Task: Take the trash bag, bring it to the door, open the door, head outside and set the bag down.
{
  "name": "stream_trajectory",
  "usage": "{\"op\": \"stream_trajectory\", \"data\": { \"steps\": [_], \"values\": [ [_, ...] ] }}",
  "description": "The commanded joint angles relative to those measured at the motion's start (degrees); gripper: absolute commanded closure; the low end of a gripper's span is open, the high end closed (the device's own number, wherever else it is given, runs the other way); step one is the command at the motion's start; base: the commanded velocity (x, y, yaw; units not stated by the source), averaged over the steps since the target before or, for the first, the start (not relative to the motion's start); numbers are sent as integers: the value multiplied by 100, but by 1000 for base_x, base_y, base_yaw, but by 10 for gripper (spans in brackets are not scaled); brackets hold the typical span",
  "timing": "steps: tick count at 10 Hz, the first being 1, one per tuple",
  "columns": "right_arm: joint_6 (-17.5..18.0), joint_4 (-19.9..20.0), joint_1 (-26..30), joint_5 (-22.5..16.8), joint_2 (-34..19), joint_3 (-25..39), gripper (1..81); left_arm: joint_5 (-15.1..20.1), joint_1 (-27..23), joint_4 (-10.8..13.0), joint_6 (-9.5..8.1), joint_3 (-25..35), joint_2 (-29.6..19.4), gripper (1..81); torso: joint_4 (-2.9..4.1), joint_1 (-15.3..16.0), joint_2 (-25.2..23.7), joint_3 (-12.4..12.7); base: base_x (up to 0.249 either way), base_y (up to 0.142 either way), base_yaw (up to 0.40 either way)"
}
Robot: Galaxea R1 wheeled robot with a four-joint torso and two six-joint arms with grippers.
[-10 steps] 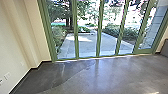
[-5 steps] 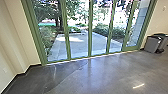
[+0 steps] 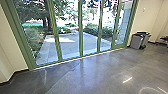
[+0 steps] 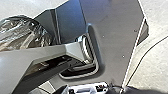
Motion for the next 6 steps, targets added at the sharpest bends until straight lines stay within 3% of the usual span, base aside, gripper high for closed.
{"op": "stream_trajectory", "data": {
  "steps": [1,6],
  "values": [
    [-20,-50,185,-305,-2,32,10,412,-323,18,33,-21,-18,811,0,0,0,0,0,0,-272],
    [-20,-50,176,-305,-2,32,10,420,-323,18,33,-21,-18,811,0,0,0,0,0,0,-268]
  ]
}}
